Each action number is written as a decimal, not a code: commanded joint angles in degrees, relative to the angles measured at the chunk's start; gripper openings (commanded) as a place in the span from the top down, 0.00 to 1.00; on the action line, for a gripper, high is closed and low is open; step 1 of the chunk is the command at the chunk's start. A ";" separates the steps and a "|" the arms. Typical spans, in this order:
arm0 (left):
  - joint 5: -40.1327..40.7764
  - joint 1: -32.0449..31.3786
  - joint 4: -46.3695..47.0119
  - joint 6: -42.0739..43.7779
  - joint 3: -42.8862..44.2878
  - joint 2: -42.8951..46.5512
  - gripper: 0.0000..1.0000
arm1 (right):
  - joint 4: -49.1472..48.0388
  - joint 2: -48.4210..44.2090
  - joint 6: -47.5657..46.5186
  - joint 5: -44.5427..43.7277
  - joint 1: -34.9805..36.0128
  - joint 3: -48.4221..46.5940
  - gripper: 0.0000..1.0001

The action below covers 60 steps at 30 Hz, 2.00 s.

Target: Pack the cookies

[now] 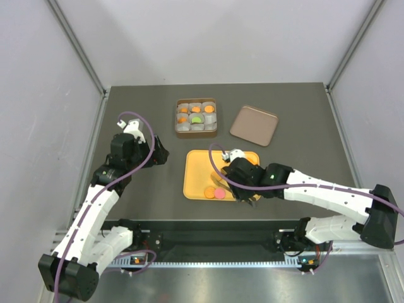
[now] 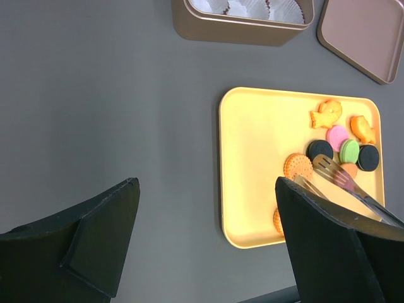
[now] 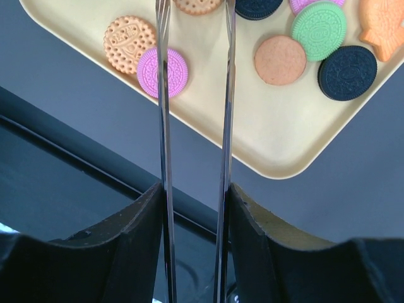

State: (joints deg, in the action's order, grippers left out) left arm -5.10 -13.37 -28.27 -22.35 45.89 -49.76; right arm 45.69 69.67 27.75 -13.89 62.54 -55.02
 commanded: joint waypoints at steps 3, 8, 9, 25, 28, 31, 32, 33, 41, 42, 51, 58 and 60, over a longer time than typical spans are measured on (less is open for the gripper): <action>0.01 0.36 1.99 0.20 -0.19 0.10 0.07 | 0.28 -1.55 1.43 -1.05 1.79 -1.05 0.57; -0.17 0.36 2.08 0.11 -0.19 0.01 0.07 | -0.95 -0.41 1.26 -0.53 1.79 -0.70 0.57; -0.17 0.36 1.99 0.11 -0.19 -0.08 0.07 | -1.13 0.11 1.08 -0.61 1.79 -0.70 0.56; 0.09 0.36 1.82 0.11 -0.27 0.54 0.07 | -2.45 3.63 -0.94 -1.84 0.83 -2.63 0.54; 0.09 0.36 1.99 0.11 -0.27 0.36 0.07 | -2.54 3.46 -1.29 -1.75 0.13 -2.46 0.55; 0.01 0.36 1.99 0.11 -0.27 0.45 0.07 | -2.80 3.63 -1.64 -1.14 -0.40 -2.10 0.55; 0.01 0.36 1.99 0.11 -0.27 0.36 0.07 | -2.89 3.37 -1.82 -0.97 -0.40 -2.02 0.55; 0.01 0.36 1.91 0.20 -0.27 0.36 0.07 | -2.98 3.37 -1.91 -0.70 -0.58 -1.93 0.55; 0.01 0.36 1.90 0.11 -0.27 0.45 0.07 | -3.15 2.75 -2.70 0.62 -1.81 -1.58 0.62; 0.09 0.36 1.90 0.11 -0.27 0.45 0.07 | -3.24 2.58 -2.70 0.79 -1.81 -1.66 0.64; 0.27 0.36 1.82 0.11 -0.19 0.45 0.07 | -0.96 0.38 -4.81 0.35 -3.22 -5.79 0.66; 0.36 0.36 1.82 0.11 -0.19 0.63 0.07 | -0.43 -0.76 -5.42 0.27 -4.01 -7.20 0.66; 0.45 0.36 1.82 0.11 -0.19 0.54 0.07 | -0.43 -0.76 -5.86 0.35 -4.36 -8.34 0.67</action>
State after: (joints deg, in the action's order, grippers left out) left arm -5.04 -13.37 -28.27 -22.35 45.58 -49.76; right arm 46.02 70.78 22.98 -12.82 59.07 -59.37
